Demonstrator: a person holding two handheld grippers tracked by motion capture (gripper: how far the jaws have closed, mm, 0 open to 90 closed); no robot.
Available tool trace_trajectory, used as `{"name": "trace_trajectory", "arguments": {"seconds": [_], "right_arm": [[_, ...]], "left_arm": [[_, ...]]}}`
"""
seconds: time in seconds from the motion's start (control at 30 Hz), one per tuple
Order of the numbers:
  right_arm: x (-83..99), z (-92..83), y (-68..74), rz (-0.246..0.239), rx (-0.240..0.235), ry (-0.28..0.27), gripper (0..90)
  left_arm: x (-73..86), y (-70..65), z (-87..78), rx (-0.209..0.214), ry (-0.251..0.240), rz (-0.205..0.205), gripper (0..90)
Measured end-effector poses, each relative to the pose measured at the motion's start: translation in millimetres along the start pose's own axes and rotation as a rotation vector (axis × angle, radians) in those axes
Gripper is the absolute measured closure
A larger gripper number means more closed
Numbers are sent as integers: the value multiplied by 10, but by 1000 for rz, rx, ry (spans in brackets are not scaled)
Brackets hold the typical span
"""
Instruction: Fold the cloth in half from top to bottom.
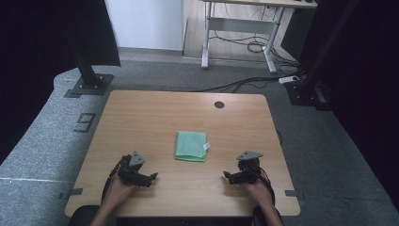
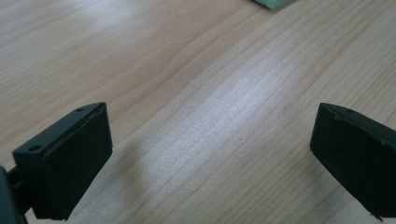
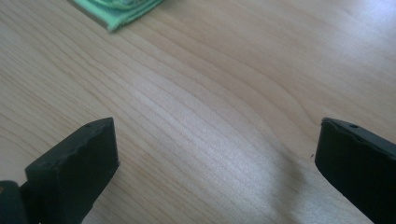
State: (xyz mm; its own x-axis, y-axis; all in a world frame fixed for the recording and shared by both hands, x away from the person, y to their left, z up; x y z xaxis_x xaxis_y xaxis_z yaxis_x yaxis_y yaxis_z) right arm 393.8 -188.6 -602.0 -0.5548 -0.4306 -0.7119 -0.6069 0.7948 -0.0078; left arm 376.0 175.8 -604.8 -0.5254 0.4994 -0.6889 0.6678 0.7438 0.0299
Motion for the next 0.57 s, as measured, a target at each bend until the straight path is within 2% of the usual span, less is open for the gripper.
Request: {"name": "trace_trajectory", "arguments": {"seconds": [0.07, 0.13, 0.2, 0.27, 0.57], "right_arm": [[27, 26, 9, -4, -1, 4, 0], [57, 54, 24, -12, -6, 13, 0], [69, 77, 37, -5, -10, 3, 0], [69, 81, 41, -5, -9, -1, 0], [70, 83, 40, -6, -9, -5, 0]], "left_arm": [[12, -10, 19, -7, 23, 9, 0], [3, -20, 25, -10, 20, 14, 0], [6, -24, 29, -2, 27, 0, 0], [20, -26, 39, 26, 40, -40, 0], [24, -20, 37, 21, 44, -46, 0]]}}
Point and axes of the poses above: each handheld gripper's, and its own axes: z roughly forward along the jaws, x roughly out of its underside, y roughly to its left, the point moved 8 cm from there along z, roughly forward along the jaws, and after that the axes turned 1 degree about x, right-handed, at the moved point
